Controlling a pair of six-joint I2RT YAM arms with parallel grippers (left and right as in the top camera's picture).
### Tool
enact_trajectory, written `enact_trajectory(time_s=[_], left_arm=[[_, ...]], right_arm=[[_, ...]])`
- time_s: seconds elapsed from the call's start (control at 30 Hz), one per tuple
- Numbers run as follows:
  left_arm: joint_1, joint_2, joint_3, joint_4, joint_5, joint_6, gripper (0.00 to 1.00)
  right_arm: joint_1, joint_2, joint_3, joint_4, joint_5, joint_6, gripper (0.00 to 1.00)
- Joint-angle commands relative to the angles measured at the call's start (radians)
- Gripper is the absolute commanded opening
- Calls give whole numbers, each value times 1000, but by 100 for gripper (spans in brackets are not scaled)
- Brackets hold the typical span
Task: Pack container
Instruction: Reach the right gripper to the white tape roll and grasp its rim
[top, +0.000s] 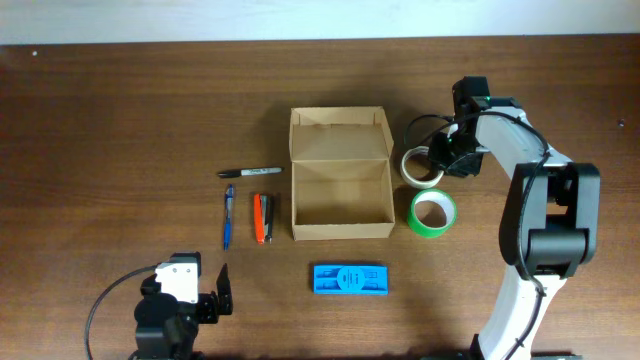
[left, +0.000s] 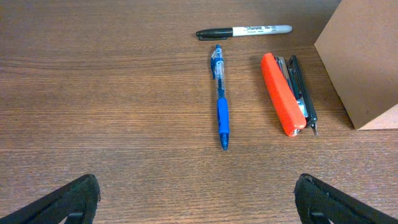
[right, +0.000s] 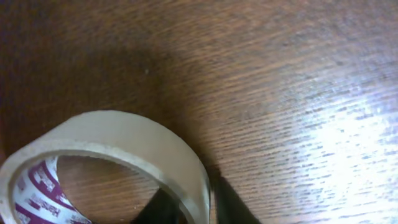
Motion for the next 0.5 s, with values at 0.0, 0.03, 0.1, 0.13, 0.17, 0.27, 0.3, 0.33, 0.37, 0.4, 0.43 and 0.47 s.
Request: enact_trajectory(time_s=[0.0,0.03,0.1,0.13,0.17,0.27,0.3,0.33,0.37,0.4,0.43,0.47], left_arm=[[-4,-9,-8,0,11,16,100],[-4,-9,-8,0,11,16,99],[-4,-9,-8,0,11,16,100],[-4,-9,-8,0,11,16,100],[-4,-9,-8,0,11,16,100],[-4,-9,-8,0,11,16,100],[-4,-9,-8,0,11,16,100],[-4,-9,-8,0,11,16,100],[-4,-9,-8,0,11,16,100],[-4,-9,-8,0,11,16,100],[-4,-9,-8,0,11,16,99],[-4,-9,-8,0,11,16,100]], right_arm=[[0,14,16,11,-4,-16,4],[-2,13,20,12,-4,-31,4],[-6,8,42,-2,21,-36,4],[-8,6,57,-14,39,-36,4],[-9,-1,77,-28,51,-36,3],[-10,-27,147,-75,91,-37,4],[-9,-40,174,-92,98,-43,4],[-7,-54,202,-107,98,-60,4],[-5,-67,232,-124,97,-75,4],[2,-79,261,-140,98,-84,3],[8,-92,289,-159,95,-101,3],[16,-104,315,-173,83,-131,4]])
